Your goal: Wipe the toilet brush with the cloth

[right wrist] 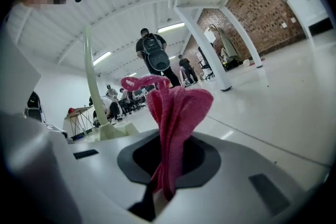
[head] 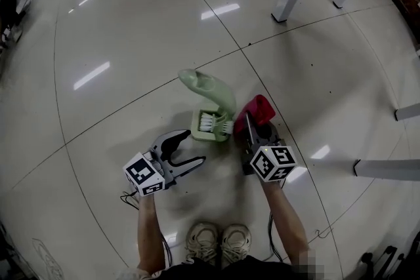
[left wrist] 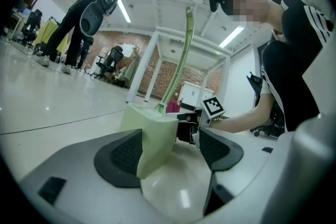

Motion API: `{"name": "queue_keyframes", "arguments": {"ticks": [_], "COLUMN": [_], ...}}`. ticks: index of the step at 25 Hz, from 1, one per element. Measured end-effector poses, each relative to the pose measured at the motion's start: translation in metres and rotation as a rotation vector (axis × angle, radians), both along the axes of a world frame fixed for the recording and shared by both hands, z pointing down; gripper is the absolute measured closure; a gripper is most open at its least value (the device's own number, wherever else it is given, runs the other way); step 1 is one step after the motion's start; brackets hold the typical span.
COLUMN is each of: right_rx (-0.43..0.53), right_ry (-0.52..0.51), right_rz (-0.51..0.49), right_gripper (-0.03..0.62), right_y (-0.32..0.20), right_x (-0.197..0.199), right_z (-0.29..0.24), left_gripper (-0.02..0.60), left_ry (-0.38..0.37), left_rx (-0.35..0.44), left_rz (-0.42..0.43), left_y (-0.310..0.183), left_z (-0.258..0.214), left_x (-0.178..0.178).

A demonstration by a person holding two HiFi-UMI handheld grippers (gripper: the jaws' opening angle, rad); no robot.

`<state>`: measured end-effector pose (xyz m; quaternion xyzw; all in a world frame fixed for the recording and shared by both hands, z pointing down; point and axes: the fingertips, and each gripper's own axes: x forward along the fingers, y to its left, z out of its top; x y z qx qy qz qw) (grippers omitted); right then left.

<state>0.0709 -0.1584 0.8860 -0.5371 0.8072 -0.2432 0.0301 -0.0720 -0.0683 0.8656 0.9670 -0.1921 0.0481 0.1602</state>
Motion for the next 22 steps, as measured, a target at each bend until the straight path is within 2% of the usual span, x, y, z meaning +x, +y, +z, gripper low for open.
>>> {"name": "queue_keyframes", "arguments": {"ticks": [6,11,19,22], "right_rx": [-0.053,-0.070,-0.052,-0.024], "right_ry": [-0.072,-0.099,-0.027,0.036], "right_rz": [0.069,0.071,0.002,-0.025], "right_gripper": [0.563,0.563,0.563,0.563], "right_y": [0.023,0.048,0.074,0.067], "right_x": [-0.003,-0.010,-0.027,-0.035], "right_z": [0.008,0.007,-0.001,0.003], "left_gripper": [0.259,0.259,0.259,0.259], "left_ry": [0.006,0.009,0.038,0.057], "left_rx": [-0.005,-0.010,0.009,0.006], "left_rz": [0.027,0.028,0.009,-0.016], "left_y": [0.014,0.019,0.012,0.000], "left_z": [-0.001,0.000,0.000,0.000], "left_x": [0.010,0.012,0.020,0.025]}}
